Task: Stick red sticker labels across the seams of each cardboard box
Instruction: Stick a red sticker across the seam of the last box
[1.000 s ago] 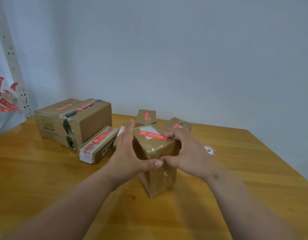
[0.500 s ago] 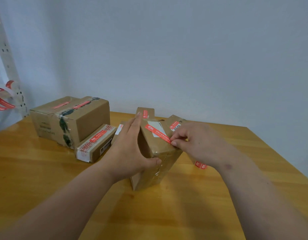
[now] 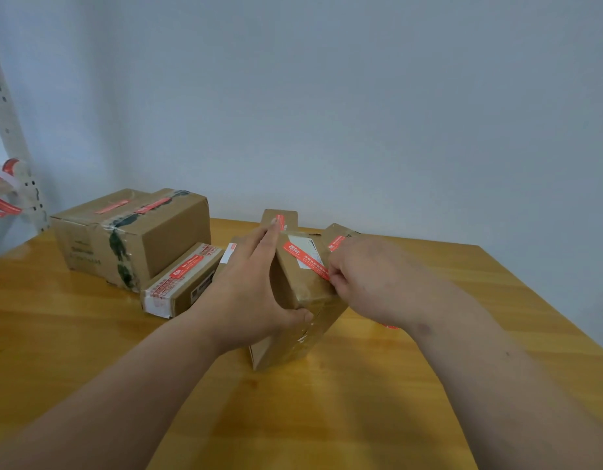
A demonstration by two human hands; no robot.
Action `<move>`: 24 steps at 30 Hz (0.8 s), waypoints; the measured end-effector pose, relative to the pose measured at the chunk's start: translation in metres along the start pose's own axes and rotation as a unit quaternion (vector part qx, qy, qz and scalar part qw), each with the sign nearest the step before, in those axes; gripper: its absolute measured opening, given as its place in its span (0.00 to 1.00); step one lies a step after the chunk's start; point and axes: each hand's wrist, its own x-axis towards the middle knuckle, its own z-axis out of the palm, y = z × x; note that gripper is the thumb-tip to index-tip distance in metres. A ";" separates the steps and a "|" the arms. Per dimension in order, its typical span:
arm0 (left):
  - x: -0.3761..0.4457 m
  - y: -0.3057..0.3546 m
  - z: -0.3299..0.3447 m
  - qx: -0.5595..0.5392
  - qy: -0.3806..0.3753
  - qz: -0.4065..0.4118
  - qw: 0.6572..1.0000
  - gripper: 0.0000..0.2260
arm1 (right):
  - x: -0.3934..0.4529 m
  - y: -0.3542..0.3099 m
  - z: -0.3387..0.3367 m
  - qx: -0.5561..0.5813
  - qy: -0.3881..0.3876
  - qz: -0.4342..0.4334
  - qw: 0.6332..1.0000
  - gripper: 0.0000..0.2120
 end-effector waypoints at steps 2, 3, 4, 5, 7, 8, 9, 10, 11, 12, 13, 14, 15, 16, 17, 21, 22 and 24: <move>0.000 -0.001 0.000 0.003 0.002 0.000 1.000 0.59 | 0.000 -0.001 0.002 -0.001 0.010 -0.007 1.000 0.11; 0.000 -0.001 0.000 0.003 0.004 0.000 1.000 0.59 | 0.000 -0.001 0.003 0.002 0.016 -0.010 1.000 0.09; 0.000 -0.001 0.000 0.003 0.006 0.001 1.000 0.59 | 0.000 -0.001 0.004 0.005 0.022 -0.012 1.000 0.08; 0.000 -0.001 0.000 0.005 0.007 0.003 1.000 0.59 | 0.000 -0.001 0.005 0.004 0.026 -0.015 1.000 0.08; -0.001 -0.001 -0.001 0.007 0.005 0.003 1.000 0.59 | 0.001 -0.001 0.007 -0.001 0.031 -0.020 0.999 0.07; -0.001 -0.001 -0.001 0.008 0.003 0.004 1.000 0.59 | 0.001 -0.001 0.007 -0.002 0.031 -0.023 0.999 0.07; -0.001 -0.001 -0.001 0.010 0.001 0.004 1.000 0.59 | 0.001 -0.001 0.007 -0.004 0.031 -0.025 0.999 0.07; -0.001 -0.001 -0.001 0.014 0.000 0.005 1.000 0.59 | 0.002 -0.001 0.007 -0.006 0.031 -0.026 0.999 0.07; -0.001 0.000 -0.002 0.018 -0.002 0.006 1.000 0.59 | 0.002 -0.001 0.006 -0.007 0.031 -0.026 0.999 0.07; 0.000 0.000 -0.002 0.020 -0.005 0.005 1.000 0.59 | 0.002 -0.001 0.005 -0.008 0.031 -0.026 0.999 0.07; 0.000 0.000 -0.003 0.022 -0.009 0.004 1.000 0.59 | 0.002 -0.001 0.004 -0.007 0.032 -0.026 0.999 0.06; 0.000 0.001 -0.003 0.024 -0.013 0.004 1.000 0.59 | 0.002 0.000 0.002 -0.003 0.035 -0.024 0.999 0.05; 0.000 0.001 -0.004 0.026 -0.016 0.005 1.000 0.59 | 0.002 0.000 0.000 0.004 0.037 -0.019 0.999 0.04; 0.001 0.001 -0.004 0.028 -0.018 0.007 0.999 0.60 | 0.001 0.001 -0.002 0.013 0.037 -0.014 0.999 0.04; 0.001 0.001 -0.004 0.030 -0.019 0.008 0.999 0.60 | 0.001 0.001 -0.004 0.021 0.039 -0.010 0.999 0.03; 0.001 -0.001 -0.004 0.020 -0.016 0.006 1.000 0.59 | -0.002 0.005 -0.005 0.055 0.056 -0.020 0.997 0.03; 0.001 -0.001 -0.004 0.015 -0.015 0.006 1.000 0.59 | -0.004 0.007 -0.005 0.069 0.057 -0.019 0.996 0.03; 0.001 -0.002 -0.005 0.011 -0.015 0.006 1.000 0.59 | -0.005 0.009 -0.002 0.105 0.057 -0.012 0.993 0.04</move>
